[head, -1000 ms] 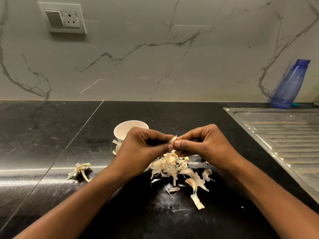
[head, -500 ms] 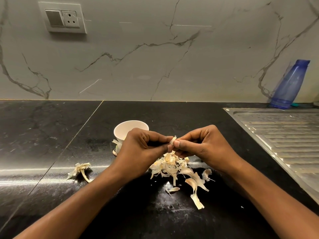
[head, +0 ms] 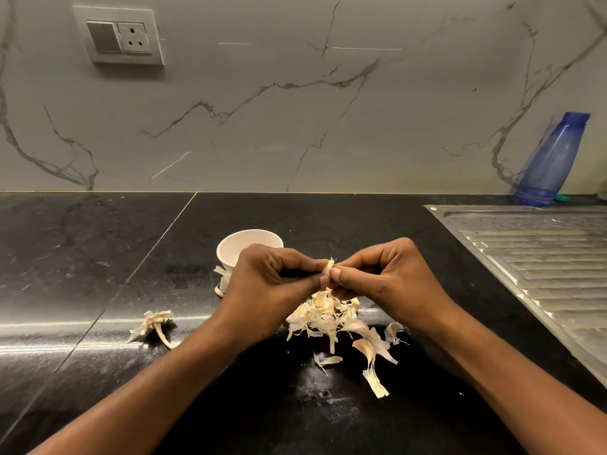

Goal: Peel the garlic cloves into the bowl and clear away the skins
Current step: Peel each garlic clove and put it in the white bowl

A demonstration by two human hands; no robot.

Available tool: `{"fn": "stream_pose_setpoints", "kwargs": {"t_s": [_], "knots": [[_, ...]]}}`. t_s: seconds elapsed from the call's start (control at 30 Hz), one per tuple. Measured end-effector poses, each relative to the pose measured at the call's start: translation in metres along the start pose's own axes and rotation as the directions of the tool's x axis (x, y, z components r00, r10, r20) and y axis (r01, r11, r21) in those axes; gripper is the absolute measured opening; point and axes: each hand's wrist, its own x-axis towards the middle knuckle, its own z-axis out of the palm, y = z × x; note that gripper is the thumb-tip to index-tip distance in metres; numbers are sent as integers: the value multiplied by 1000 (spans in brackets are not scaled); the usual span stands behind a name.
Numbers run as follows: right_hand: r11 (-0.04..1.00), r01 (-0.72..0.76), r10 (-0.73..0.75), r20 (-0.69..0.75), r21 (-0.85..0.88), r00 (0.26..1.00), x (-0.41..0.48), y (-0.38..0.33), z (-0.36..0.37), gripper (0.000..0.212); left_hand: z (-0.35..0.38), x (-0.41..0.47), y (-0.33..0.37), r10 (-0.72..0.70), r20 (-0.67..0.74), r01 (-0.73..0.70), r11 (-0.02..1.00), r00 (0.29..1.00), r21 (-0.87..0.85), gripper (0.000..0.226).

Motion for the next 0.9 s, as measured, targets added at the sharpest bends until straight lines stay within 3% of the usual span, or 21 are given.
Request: {"fn": "stream_pose_setpoints", "kwargs": {"t_s": [0.2, 0.47, 0.9], "knots": [[999, 31, -32, -46, -23, 998, -2, -3, 3, 13, 1, 0, 0, -9, 3, 9, 1000, 1000, 3, 23], [997, -53, 49, 61, 57, 997, 0, -1, -7, 15, -3, 0, 2, -48, 40, 49, 998, 998, -36, 23], [999, 33, -33, -4, -44, 999, -1, -2, 0, 9, 0, -1, 5, -27, 5, 27, 1000, 1000, 5, 22]]}}
